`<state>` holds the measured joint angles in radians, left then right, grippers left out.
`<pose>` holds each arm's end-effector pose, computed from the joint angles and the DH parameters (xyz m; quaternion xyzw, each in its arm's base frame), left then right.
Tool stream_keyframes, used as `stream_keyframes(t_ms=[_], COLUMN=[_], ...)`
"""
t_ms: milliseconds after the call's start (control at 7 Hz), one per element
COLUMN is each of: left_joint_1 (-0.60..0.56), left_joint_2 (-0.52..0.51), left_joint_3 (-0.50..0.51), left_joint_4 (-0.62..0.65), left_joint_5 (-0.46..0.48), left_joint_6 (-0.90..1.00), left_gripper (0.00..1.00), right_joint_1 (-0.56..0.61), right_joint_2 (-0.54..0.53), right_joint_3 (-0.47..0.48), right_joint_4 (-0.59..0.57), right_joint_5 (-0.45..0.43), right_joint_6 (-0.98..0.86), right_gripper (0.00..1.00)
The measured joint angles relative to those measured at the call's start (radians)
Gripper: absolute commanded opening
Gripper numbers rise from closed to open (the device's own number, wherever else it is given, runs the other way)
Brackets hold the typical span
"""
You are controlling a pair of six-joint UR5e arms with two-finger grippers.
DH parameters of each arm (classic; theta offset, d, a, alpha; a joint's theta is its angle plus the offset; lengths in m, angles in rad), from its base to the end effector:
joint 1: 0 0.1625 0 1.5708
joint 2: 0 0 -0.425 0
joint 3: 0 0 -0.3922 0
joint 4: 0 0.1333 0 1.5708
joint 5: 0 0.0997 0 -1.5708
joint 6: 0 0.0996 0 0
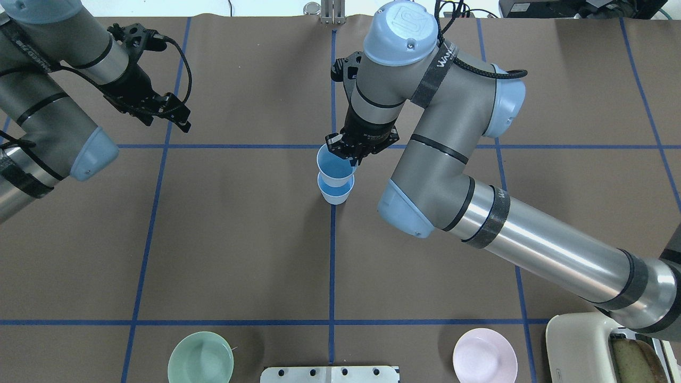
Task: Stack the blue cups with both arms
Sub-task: 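Lower the right gripper's cup into the centre cup while the left withdraws, then open the right gripper and lift it away from the stacked cups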
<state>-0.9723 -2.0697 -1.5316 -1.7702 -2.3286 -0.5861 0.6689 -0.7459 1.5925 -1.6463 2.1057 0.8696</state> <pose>0.3284 -0.5966 0.3578 0.0541 0.4582 0.1252 0.8783 -0.5005 -0.5008 0.1491 0.0399 -0.4358 -0.1138 0.8919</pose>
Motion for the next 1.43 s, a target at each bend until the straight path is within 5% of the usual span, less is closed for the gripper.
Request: stream_keyframes(t_ms=[571, 857, 1143, 1429], left_joint_1=[0.002, 0.003, 0.002, 0.001], left_joint_2=[0.000, 0.000, 0.000, 0.000], left_joint_3=[0.002, 0.002, 0.002, 0.002], left_joint_4=[0.000, 0.000, 0.000, 0.000], left_joint_5=[0.000, 0.001, 0.002, 0.002], left_joint_6=[0.000, 0.000, 0.000, 0.000], left_gripper=[0.97, 0.97, 0.97, 0.97], right_joint_1=[-0.020, -0.022, -0.024, -0.020], right_joint_2=[-0.005, -0.007, -0.008, -0.008], right_joint_3=[-0.002, -0.002, -0.002, 0.004], right_joint_4=[0.000, 0.002, 0.007, 0.011], right_joint_5=[-0.025, -0.027, -0.032, -0.046], right_joint_6=[0.000, 0.000, 0.000, 0.001], right_gripper=[0.02, 0.50, 0.68, 0.98])
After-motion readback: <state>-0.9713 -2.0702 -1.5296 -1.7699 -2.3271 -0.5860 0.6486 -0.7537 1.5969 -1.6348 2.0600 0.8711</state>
